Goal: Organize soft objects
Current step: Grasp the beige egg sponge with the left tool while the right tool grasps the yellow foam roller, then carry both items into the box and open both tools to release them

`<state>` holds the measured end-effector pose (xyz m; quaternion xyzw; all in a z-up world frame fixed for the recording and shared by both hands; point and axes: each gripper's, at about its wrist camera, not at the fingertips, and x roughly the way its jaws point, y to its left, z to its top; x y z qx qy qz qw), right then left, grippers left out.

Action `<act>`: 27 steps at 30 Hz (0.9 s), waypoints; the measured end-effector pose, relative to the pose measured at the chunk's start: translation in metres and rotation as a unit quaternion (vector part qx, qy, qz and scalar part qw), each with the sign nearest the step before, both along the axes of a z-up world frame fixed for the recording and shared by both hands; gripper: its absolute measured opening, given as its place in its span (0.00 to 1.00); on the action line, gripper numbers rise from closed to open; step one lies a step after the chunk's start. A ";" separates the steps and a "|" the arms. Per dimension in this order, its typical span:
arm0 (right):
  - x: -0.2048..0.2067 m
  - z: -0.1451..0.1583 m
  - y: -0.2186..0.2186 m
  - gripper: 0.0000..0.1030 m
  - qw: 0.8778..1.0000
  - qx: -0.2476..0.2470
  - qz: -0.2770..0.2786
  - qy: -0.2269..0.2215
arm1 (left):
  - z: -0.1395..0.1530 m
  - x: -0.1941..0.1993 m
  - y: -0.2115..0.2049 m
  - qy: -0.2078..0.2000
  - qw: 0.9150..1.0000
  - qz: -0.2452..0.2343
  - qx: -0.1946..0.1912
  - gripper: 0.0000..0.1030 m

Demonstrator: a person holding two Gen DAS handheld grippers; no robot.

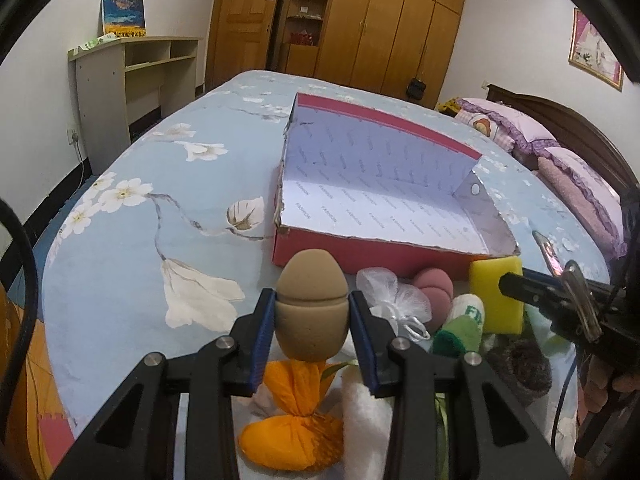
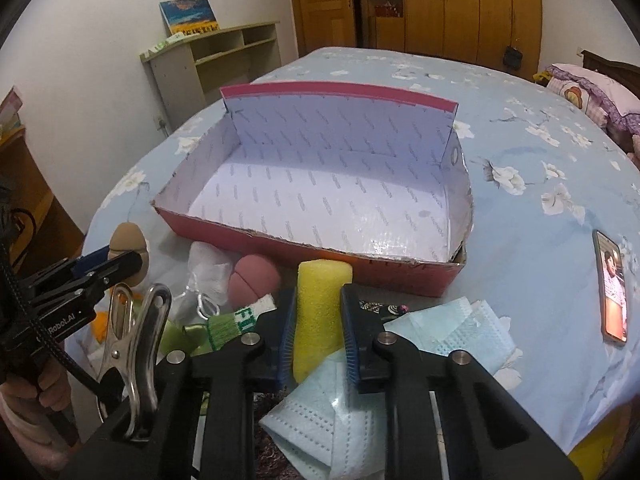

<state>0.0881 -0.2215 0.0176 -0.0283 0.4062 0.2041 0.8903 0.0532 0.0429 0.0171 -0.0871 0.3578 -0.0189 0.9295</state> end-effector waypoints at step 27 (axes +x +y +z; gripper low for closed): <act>-0.017 0.066 -0.003 0.21 0.994 0.055 0.021 -0.089 | 0.049 0.004 -0.016 -0.042 0.999 -0.022 0.008 0.37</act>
